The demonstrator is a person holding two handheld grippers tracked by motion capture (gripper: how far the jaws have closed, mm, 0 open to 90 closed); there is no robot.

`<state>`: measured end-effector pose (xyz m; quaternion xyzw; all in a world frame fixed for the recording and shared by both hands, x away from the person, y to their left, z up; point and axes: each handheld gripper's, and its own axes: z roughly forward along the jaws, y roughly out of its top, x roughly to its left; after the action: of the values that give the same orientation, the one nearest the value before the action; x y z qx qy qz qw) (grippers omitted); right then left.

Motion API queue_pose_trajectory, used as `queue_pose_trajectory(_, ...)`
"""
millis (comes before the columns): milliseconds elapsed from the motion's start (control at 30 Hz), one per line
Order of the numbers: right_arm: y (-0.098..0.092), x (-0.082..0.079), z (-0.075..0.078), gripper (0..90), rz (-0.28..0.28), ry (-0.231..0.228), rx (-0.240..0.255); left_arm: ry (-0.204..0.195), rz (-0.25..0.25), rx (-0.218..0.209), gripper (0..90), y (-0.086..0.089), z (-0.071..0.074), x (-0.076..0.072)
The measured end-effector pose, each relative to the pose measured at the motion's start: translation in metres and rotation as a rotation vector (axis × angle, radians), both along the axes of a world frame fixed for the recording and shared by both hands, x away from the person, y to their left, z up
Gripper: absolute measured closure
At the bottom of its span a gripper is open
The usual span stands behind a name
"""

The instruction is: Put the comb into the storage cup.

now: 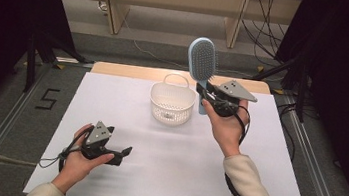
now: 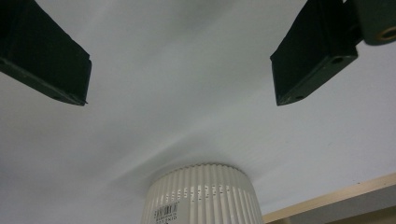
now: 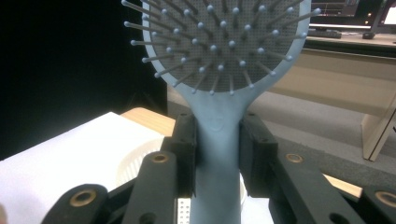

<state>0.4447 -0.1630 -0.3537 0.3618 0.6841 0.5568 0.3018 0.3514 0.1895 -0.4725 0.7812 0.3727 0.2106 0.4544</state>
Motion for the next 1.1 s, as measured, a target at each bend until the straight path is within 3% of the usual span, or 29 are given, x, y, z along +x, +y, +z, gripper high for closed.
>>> queue_pose_trajectory(1100, 0.0091, 0.0043, -0.0012, 70.6, 0.011, 0.004, 0.005, -0.001, 0.001, 0.001, 4.3, 0.0004, -0.0001, 0.0001)
